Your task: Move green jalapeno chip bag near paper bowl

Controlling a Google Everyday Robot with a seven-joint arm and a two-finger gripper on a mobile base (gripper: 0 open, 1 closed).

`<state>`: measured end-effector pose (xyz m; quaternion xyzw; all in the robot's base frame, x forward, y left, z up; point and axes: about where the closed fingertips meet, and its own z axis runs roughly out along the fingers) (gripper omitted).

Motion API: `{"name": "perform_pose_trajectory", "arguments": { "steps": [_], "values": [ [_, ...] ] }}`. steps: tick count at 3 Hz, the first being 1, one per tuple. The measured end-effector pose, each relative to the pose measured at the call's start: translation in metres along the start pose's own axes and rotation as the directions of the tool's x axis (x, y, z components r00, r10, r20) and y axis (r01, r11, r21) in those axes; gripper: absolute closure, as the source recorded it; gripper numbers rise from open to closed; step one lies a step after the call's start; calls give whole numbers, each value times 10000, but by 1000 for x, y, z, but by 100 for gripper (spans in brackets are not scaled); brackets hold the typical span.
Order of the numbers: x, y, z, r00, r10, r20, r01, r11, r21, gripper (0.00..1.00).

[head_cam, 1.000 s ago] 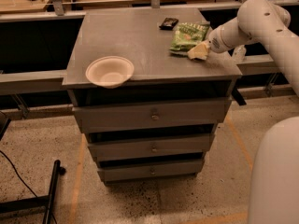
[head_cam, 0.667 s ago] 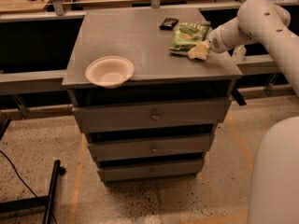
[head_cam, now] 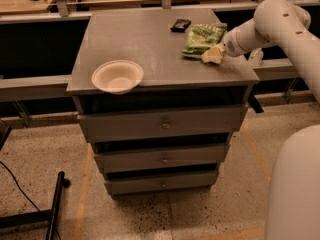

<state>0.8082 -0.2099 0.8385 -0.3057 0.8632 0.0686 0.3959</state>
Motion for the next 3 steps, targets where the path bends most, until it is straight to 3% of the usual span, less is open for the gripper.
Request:
{"name": "perform_pose_trajectory", "arguments": {
  "steps": [3],
  "values": [
    [0, 0, 0, 10000, -3, 2, 3, 10000, -1, 100]
  ]
}}
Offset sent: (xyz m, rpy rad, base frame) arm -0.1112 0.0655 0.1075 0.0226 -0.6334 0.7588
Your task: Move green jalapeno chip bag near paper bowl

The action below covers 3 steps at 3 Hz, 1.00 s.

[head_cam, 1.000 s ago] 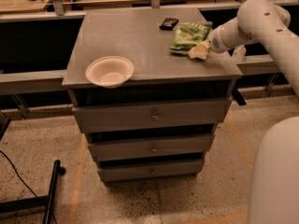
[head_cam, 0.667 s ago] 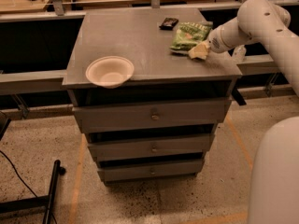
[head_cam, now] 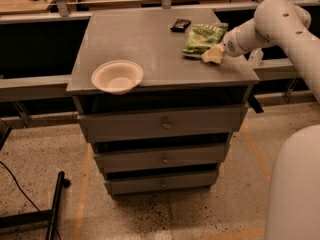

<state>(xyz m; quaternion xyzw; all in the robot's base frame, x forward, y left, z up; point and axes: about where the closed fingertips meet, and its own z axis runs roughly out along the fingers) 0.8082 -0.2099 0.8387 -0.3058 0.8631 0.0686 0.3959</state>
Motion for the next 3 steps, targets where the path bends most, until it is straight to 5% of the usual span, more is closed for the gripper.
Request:
{"name": "perform_pose_trajectory", "arguments": {
  "steps": [1, 2, 3],
  "values": [
    [-8, 9, -10, 9956, -782, 521, 788, 9968, -109, 100],
    [-17, 32, -83, 9455, -2324, 2280, 2273, 9726, 485, 100],
    [-23, 68, -109, 8817, -3568, 3088, 3518, 9332, 735, 100]
  ]
}}
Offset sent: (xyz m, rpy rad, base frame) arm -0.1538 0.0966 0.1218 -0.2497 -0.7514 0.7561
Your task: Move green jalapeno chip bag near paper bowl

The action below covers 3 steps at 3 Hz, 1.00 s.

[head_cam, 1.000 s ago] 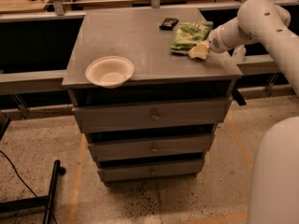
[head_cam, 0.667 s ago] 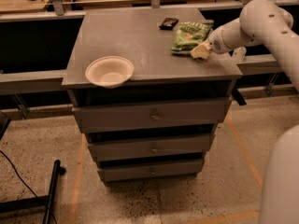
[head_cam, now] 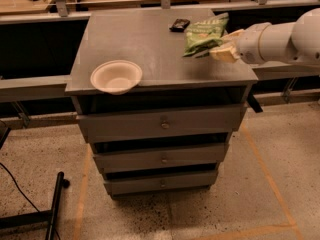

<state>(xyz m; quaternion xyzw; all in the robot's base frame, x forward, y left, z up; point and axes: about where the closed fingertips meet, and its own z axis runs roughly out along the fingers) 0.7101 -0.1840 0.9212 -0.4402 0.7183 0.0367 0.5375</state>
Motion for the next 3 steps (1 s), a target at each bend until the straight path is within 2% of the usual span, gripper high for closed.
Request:
{"name": "perform_pose_trajectory", "arguments": {
  "steps": [1, 2, 3],
  "values": [
    [-29, 30, 5, 9811, -1788, 733, 1832, 9814, -572, 100],
    [-33, 33, 8, 9617, -2605, 852, 2657, 9624, -564, 100],
    [-31, 40, 16, 9651, -2242, 1351, 2393, 9650, -1077, 100]
  ]
}}
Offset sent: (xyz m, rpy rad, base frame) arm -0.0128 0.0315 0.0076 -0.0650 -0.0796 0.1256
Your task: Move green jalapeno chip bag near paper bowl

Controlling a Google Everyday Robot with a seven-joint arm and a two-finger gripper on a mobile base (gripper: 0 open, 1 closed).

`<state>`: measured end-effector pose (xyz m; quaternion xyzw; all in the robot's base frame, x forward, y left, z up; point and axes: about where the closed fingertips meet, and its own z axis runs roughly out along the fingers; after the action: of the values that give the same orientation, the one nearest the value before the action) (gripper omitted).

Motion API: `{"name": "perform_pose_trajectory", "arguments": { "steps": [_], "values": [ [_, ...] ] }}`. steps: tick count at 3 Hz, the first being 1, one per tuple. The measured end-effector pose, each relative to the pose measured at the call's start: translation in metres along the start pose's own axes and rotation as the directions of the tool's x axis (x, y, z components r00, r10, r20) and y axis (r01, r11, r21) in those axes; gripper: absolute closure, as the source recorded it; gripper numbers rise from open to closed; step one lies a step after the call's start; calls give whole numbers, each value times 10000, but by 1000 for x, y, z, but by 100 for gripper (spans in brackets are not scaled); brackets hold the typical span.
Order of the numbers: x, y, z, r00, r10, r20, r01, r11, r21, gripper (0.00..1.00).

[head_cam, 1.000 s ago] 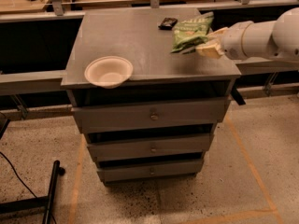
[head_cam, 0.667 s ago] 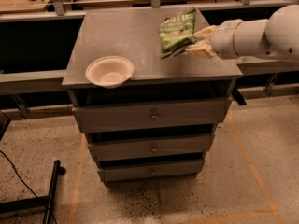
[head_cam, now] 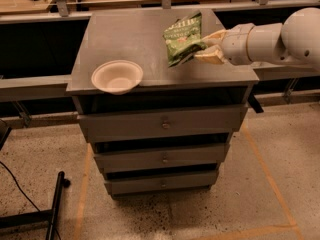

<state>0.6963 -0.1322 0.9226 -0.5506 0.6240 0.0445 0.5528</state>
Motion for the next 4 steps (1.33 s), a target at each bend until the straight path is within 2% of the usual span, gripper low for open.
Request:
{"name": "perform_pose_trajectory", "arguments": {
  "steps": [1, 2, 3, 4],
  "values": [
    [-4, 11, 8, 9974, 380, 620, -338, 9971, -675, 100],
    [-16, 29, 18, 9909, 607, 1204, -420, 9875, -1521, 100],
    [-23, 53, 32, 9884, 595, 1400, -259, 9727, -2308, 100],
    [-22, 70, 46, 9911, 570, 1199, -219, 9611, -2753, 84]
  ]
}}
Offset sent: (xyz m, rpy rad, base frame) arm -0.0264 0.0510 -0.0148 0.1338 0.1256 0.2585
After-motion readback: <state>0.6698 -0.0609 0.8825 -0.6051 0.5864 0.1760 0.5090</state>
